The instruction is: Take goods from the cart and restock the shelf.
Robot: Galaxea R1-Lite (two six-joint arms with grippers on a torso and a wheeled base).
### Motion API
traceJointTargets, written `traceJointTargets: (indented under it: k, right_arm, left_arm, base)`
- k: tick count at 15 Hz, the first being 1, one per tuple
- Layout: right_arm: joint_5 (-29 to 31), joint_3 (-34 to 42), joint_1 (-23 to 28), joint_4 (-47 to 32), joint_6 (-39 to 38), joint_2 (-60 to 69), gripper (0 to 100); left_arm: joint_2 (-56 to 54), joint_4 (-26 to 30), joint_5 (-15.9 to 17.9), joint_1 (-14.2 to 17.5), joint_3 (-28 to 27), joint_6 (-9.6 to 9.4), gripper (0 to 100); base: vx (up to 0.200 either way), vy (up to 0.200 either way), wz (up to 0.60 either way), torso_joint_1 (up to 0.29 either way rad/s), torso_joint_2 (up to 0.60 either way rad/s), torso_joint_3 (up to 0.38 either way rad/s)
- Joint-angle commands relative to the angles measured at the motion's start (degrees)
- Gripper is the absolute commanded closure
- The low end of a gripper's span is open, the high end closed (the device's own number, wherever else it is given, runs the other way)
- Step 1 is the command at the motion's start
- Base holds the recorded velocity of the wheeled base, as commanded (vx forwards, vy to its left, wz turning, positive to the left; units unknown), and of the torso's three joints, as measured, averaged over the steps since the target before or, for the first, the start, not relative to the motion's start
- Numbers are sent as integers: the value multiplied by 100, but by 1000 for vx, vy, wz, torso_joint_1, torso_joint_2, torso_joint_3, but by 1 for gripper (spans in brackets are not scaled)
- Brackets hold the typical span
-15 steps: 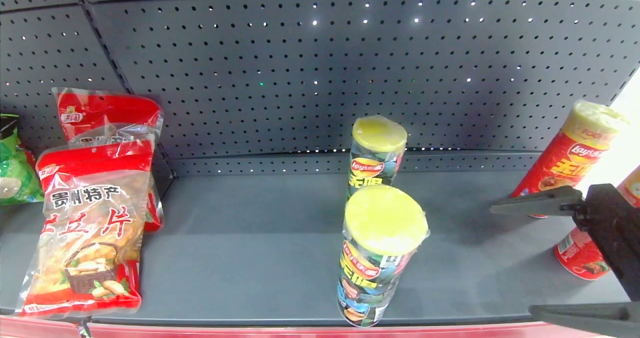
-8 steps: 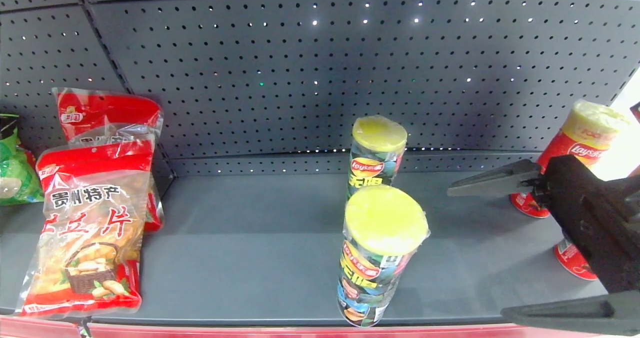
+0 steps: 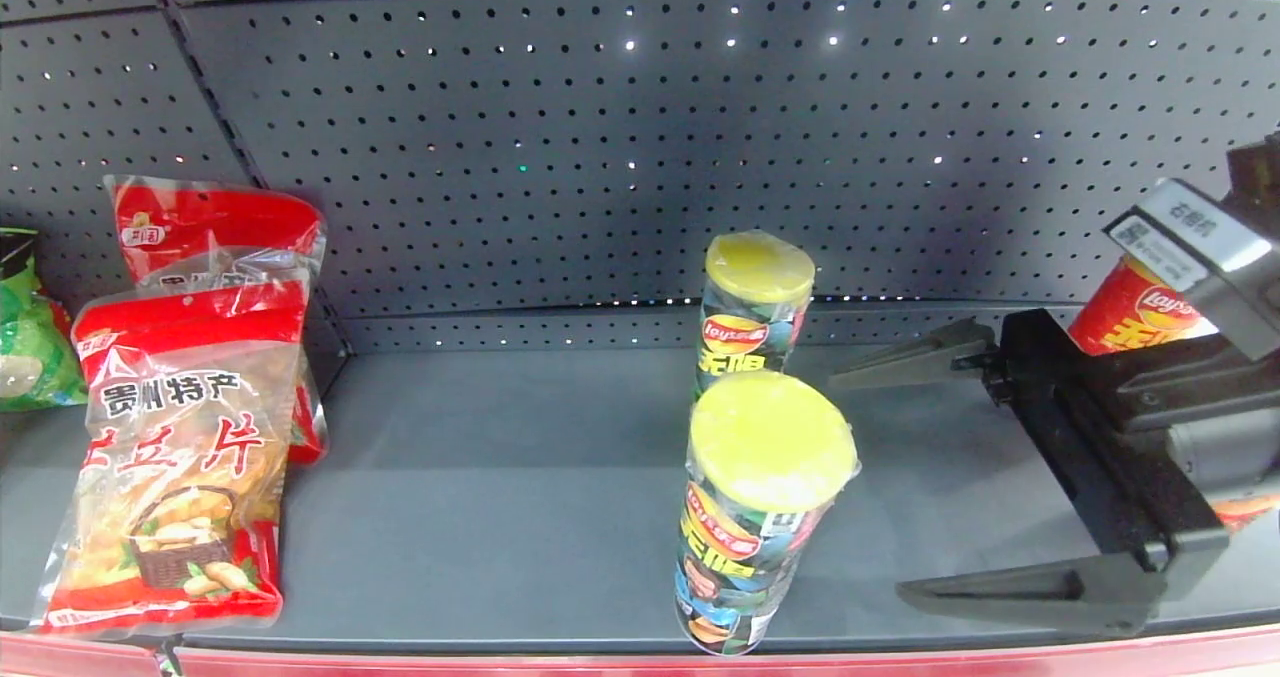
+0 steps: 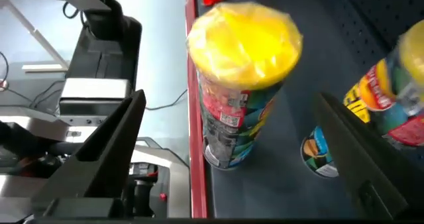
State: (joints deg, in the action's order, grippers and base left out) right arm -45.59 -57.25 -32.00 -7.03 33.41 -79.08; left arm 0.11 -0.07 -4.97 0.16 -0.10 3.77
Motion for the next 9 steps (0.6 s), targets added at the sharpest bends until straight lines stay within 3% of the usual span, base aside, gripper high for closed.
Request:
traceJointTargets:
  k: [1, 9]
  right_arm:
    - [103, 29, -8, 0, -2, -72, 0]
    - [464, 372, -219, -52, -10, 121, 0]
  left_arm:
    - [-2, -1, -4, 2, 1, 1, 0]
    - [-2, -1, -4, 2, 1, 1, 0]
  base:
    - [0, 0, 0, 0, 0, 0]
    - [0, 0, 0, 0, 0, 0]
